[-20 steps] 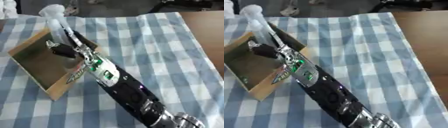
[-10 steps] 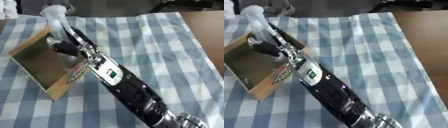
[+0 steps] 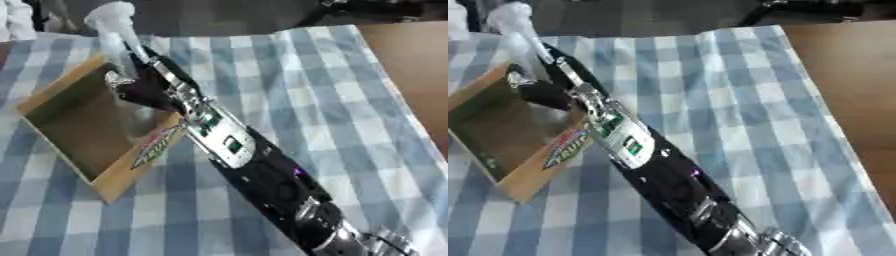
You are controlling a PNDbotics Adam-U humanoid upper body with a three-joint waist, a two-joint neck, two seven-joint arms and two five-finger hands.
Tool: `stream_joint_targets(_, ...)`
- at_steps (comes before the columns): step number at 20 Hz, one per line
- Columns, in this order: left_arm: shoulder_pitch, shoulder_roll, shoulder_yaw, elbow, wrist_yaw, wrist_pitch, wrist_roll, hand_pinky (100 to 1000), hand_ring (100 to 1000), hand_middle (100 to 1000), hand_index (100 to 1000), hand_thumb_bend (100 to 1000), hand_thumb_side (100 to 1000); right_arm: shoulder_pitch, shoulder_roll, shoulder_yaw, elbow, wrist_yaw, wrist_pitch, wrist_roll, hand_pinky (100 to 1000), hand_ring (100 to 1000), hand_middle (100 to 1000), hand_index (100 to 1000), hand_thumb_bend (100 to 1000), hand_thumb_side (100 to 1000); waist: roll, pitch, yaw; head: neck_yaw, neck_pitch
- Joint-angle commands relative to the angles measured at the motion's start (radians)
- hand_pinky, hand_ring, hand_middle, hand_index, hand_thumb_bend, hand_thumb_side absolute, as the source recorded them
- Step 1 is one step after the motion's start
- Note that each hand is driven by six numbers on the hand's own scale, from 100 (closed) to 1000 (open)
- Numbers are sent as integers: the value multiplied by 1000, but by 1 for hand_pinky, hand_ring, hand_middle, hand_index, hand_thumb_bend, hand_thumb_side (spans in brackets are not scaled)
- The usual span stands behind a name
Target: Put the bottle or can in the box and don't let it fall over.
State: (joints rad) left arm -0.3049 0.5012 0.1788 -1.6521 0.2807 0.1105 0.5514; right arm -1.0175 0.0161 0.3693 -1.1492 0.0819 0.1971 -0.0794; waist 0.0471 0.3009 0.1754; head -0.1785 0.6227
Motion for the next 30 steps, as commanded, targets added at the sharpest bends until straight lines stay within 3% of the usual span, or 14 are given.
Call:
stream_joint_targets(1, -2, 35, 16, -9, 3, -1, 4, 729, 639, 603, 810, 179, 439, -12, -14, -8, -33, -5, 2, -2, 1000, 935, 863, 1000, 100, 503, 7, -28, -2, 4, 2)
stream_joint_targets(24, 17, 40, 22, -7, 2, -2, 9, 733, 639, 603, 810, 171, 437, 23, -83, -10, -56, 6, 50, -21, 1000, 933, 858, 1000, 100, 445, 14, -43, -28, 21, 13)
stream_joint_targets(30, 25, 45, 24, -6, 0, -2, 10, 734, 639, 603, 811, 170, 436, 39, -131, -5, -86, -13, 69, -24, 1000, 934, 857, 1000, 100, 445, 11, -52, -37, 32, 22)
